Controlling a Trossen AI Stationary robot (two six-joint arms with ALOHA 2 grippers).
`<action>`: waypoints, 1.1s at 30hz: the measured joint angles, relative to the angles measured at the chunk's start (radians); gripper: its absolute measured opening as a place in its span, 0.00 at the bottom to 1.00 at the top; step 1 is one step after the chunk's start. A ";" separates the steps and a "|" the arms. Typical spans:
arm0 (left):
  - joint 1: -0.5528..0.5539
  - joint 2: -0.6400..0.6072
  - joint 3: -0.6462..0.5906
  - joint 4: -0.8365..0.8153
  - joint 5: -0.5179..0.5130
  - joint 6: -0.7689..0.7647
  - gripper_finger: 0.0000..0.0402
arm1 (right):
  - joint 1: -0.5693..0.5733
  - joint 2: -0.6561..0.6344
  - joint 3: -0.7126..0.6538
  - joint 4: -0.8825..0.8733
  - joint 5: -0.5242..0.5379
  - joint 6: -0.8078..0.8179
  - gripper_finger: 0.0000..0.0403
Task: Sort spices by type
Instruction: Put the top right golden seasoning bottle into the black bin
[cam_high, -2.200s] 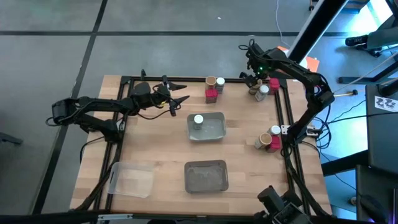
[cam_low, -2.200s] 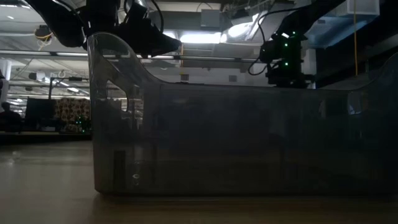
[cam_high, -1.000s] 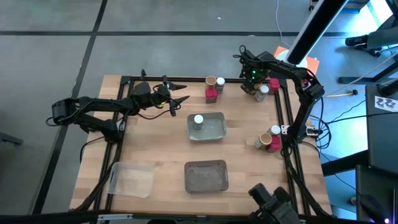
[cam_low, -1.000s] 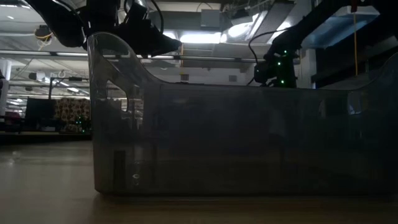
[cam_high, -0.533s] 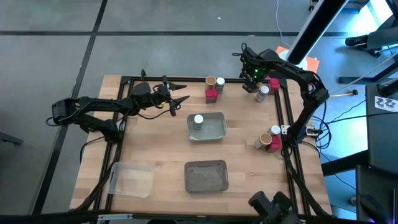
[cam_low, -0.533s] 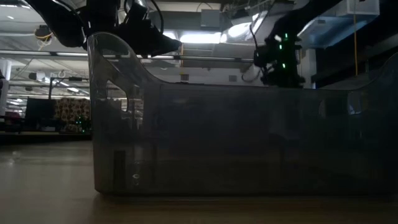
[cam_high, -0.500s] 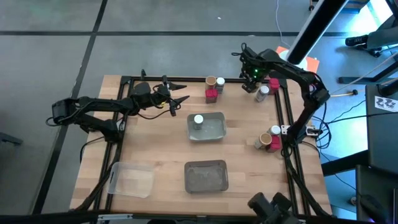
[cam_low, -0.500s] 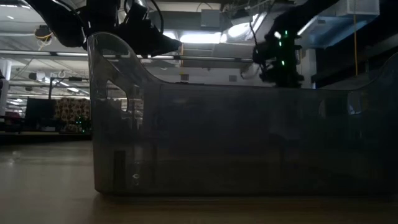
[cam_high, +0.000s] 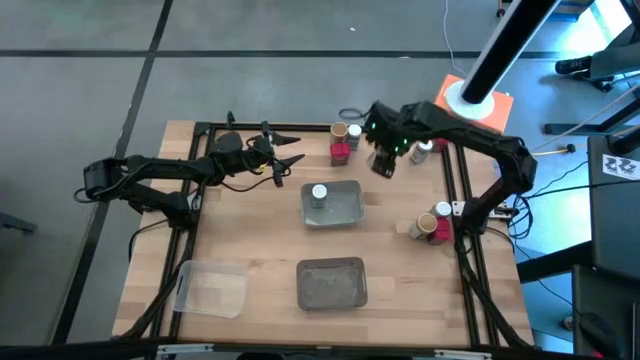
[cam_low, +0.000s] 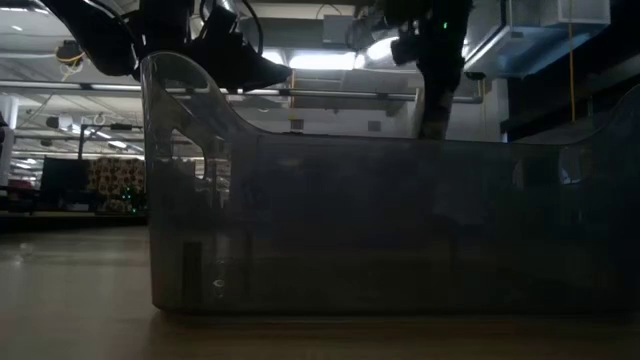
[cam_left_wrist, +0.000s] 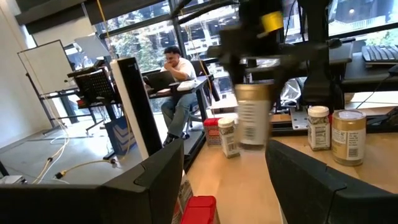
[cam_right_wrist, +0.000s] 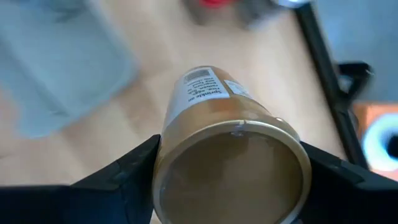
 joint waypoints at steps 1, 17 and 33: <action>0.000 0.000 0.000 -0.001 0.000 -0.001 0.54 | 0.033 -0.002 0.000 -0.001 -0.007 0.013 0.71; -0.002 0.000 0.000 -0.037 0.000 -0.010 0.54 | 0.483 -0.002 0.000 0.050 -0.009 0.211 0.71; -0.191 0.000 0.000 -0.078 -0.077 -0.046 0.54 | 0.732 0.043 0.000 0.269 -0.053 0.380 0.70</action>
